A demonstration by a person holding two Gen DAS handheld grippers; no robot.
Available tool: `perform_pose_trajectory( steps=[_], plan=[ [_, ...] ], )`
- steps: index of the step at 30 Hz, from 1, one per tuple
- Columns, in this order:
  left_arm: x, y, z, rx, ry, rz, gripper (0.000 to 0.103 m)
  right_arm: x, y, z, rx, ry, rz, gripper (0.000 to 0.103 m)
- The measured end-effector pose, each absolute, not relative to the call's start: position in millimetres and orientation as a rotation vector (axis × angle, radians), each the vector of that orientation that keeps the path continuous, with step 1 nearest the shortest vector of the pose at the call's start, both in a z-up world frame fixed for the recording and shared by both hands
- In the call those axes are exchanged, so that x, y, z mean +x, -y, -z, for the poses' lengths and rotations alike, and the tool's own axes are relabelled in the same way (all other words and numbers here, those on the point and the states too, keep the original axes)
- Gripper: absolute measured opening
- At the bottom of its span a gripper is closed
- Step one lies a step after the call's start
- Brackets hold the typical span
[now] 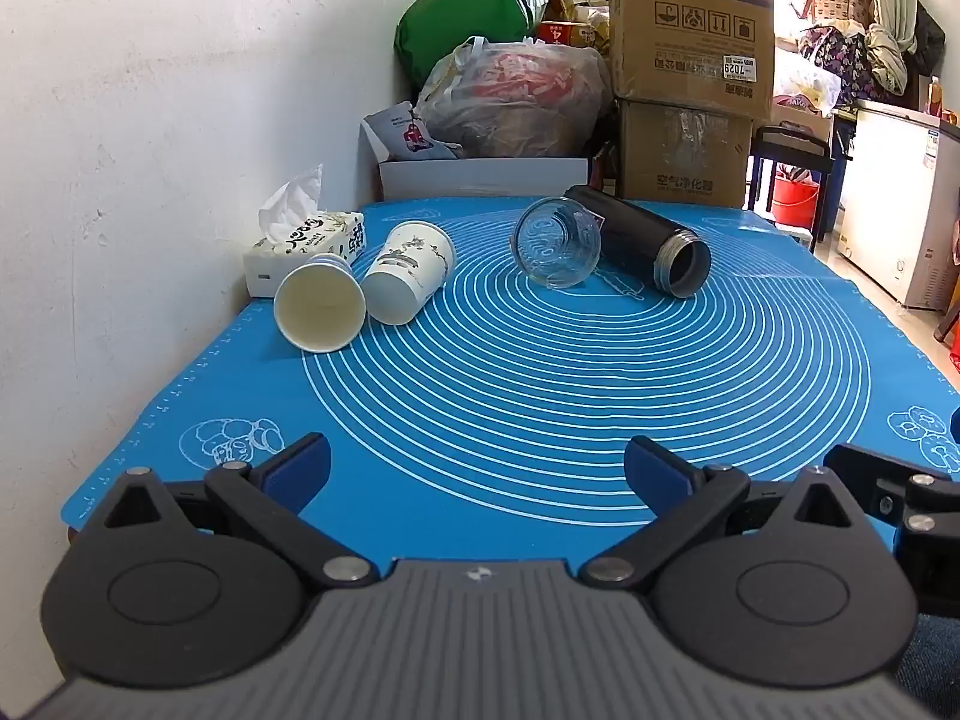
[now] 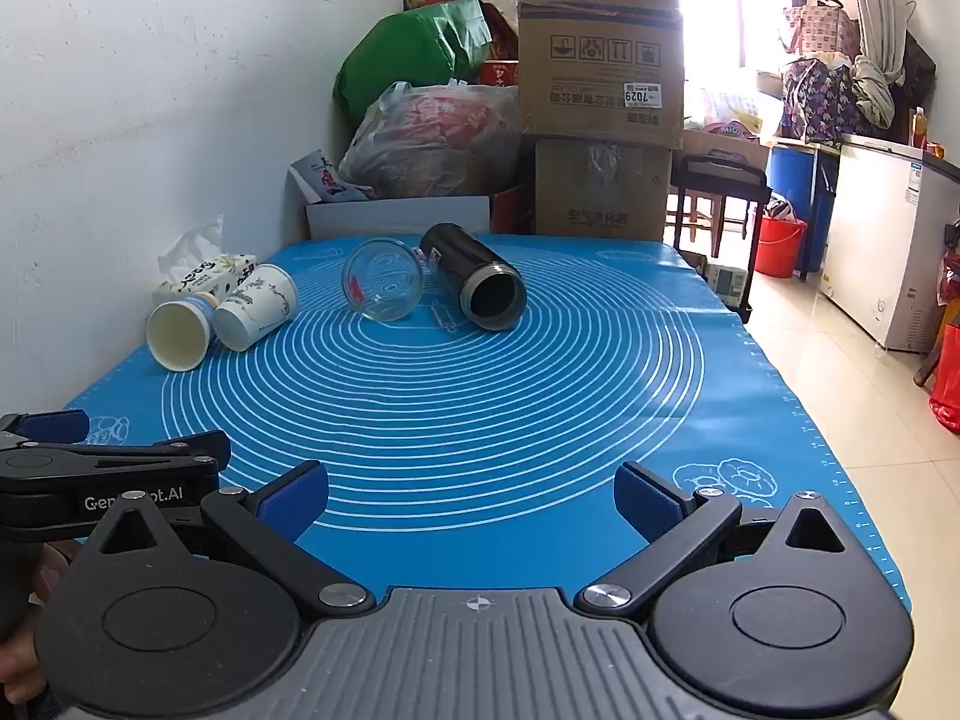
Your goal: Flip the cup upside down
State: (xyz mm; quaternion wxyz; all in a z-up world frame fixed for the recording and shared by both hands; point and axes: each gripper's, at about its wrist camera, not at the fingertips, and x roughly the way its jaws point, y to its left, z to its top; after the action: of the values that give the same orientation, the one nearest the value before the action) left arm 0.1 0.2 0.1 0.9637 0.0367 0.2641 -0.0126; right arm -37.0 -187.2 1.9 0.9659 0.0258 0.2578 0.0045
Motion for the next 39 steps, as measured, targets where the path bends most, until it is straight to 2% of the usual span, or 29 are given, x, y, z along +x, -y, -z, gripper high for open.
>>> perform_pose_trajectory(
  steps=[39],
  plan=[
    [-2.3, -1.1, -3.2, 0.064, -0.533, 0.032, 0.103, -36.8, 186.7, -2.0, 0.049, -0.520, -0.008, 0.103]
  ],
)
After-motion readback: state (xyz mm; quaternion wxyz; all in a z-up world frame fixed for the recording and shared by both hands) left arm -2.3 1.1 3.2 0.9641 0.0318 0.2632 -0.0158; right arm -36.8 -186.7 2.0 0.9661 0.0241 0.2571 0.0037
